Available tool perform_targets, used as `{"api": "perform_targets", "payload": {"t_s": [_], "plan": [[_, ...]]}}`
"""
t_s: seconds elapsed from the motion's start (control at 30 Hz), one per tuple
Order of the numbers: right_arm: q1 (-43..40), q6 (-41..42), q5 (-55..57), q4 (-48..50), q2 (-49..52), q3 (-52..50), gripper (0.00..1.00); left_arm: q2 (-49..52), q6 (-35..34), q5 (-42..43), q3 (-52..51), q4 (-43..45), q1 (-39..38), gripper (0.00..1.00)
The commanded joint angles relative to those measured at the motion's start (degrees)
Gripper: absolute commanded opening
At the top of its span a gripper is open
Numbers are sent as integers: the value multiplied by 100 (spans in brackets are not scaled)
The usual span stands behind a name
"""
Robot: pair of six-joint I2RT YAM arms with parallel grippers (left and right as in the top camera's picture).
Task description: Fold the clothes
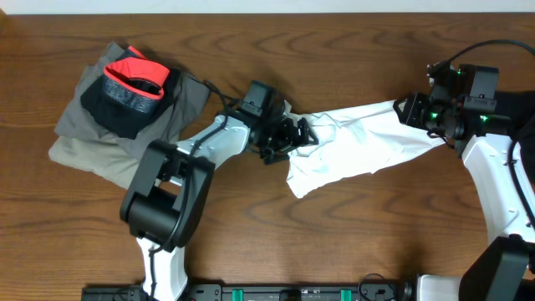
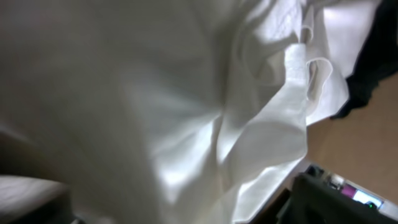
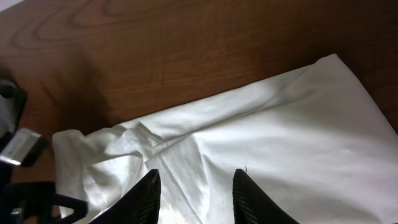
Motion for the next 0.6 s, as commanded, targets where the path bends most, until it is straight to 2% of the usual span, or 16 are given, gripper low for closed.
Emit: {"api": "perform_targets", "payload": {"t_s": [0.0, 0.03, 0.1, 0.13, 0.17, 0.3, 0.43, 0.57], "plan": [[-20, -90, 22, -4, -55, 20, 36, 518, -195, -96, -181, -96, -125, 87], [-20, -90, 22, -4, -55, 20, 36, 518, -192, -96, -181, -74, -122, 84], [-20, -90, 20, -4, -55, 20, 36, 518, -190, -94, -181, 13, -122, 71], [-22, -90, 22, -2, -55, 20, 36, 518, -142, -94, -181, 63, -122, 61], [-20, -90, 22, -2, -55, 20, 36, 518, -61, -94, -181, 111, -122, 40], [-22, -90, 24, -7, -55, 20, 36, 470, 219, -2, -168, 101, -72, 6], [-33, -90, 160, -4, -57, 20, 36, 116, 977, -155, -109, -671, 210, 6], [-33, -90, 474, -4, -57, 20, 36, -684, 1829, -1130, 33, -2164, 715, 6]]}}
